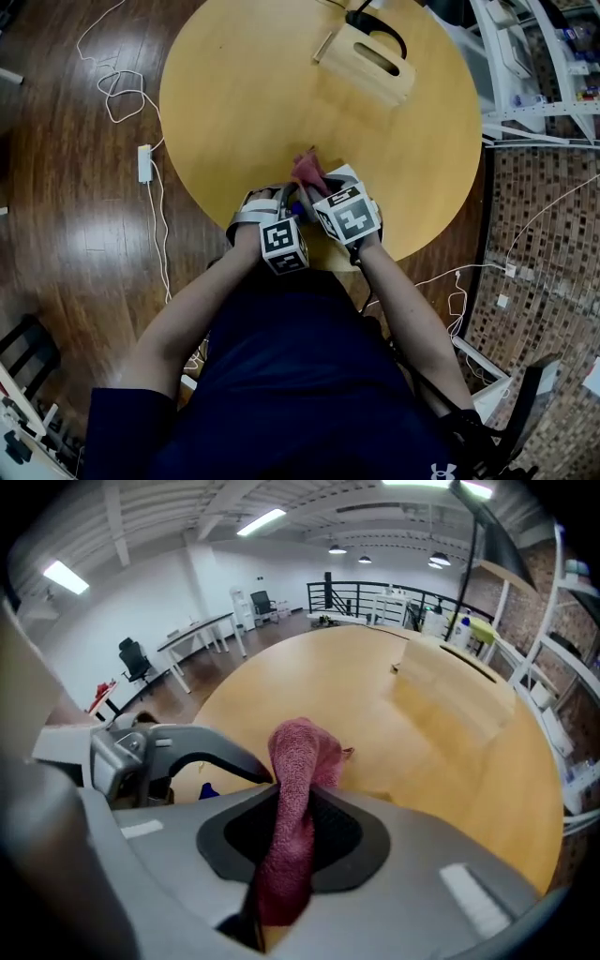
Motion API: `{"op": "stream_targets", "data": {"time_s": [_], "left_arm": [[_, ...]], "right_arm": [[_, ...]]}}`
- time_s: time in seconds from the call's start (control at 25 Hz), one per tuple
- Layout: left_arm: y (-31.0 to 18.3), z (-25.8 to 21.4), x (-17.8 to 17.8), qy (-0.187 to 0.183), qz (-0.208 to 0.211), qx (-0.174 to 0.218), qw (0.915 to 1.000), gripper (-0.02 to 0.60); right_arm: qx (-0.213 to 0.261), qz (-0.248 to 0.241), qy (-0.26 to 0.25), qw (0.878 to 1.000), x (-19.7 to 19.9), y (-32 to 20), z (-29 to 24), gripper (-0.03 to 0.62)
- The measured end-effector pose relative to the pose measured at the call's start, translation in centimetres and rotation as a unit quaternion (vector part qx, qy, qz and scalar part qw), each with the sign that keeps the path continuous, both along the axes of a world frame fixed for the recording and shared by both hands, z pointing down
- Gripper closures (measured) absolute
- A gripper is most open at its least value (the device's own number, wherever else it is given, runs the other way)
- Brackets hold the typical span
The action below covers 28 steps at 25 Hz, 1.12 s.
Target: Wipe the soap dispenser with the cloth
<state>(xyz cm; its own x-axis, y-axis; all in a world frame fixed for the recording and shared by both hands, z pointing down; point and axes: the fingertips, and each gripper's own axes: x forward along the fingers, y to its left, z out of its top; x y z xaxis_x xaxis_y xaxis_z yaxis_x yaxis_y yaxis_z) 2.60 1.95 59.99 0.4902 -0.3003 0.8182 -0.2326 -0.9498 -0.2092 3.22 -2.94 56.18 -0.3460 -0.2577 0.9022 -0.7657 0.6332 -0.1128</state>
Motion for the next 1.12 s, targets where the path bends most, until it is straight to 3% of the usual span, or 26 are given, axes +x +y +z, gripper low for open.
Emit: {"op": "stream_targets", "data": {"time_s": [0.12, 0.28, 0.4, 0.6, 0.72, 0.84, 0.92, 1.0, 1.12], "left_arm": [[0.2, 0.0, 0.0, 0.009, -0.023, -0.011, 0.9996, 0.291], [0.5, 0.3, 0.1, 0.008, -0.028, -0.024, 0.9993, 0.413], [0.5, 0.4, 0.3, 0.001, -0.014, -0.02, 0.9997, 0.419], [0.5, 0.6, 0.3, -0.023, 0.016, 0.007, 0.9996, 0.426], [0.7, 0.6, 0.1, -0.028, 0.014, 0.005, 0.9995, 0.431], [0.9, 0.7, 0.0, -0.024, 0.011, -0.003, 0.9996, 0.433], [0.9, 0.7, 0.0, -0.024, 0.013, -0.002, 0.9996, 0.433], [0.8, 0.7, -0.2, -0.027, 0.016, 0.001, 0.9995, 0.433], [0.8, 0.6, -0.1, -0.025, 0.015, -0.003, 0.9996, 0.433]], "right_arm": [[-0.023, 0.028, -0.025, 0.999, 1.1, -1.0, -0.4, 0.514], [-0.011, 0.014, -0.023, 1.0, 1.5, -1.1, -0.2, 0.514], [0.0, 0.026, 0.01, 1.0, 3.8, -2.3, 0.2, 0.515], [-0.018, 0.116, 0.087, 0.989, 10.2, -4.8, 1.0, 0.514], [-0.033, 0.078, 0.079, 0.993, 6.9, -4.2, 0.9, 0.514], [-0.036, 0.001, 0.024, 0.999, 0.6, -2.3, 0.1, 0.514], [-0.028, -0.027, 0.004, 0.999, -1.2, -1.0, -0.2, 0.514], [-0.005, -0.014, 0.006, 1.0, 0.5, -0.9, -0.3, 0.514], [0.045, 0.075, 0.027, 0.996, 7.7, -1.9, -0.5, 0.514]]}}
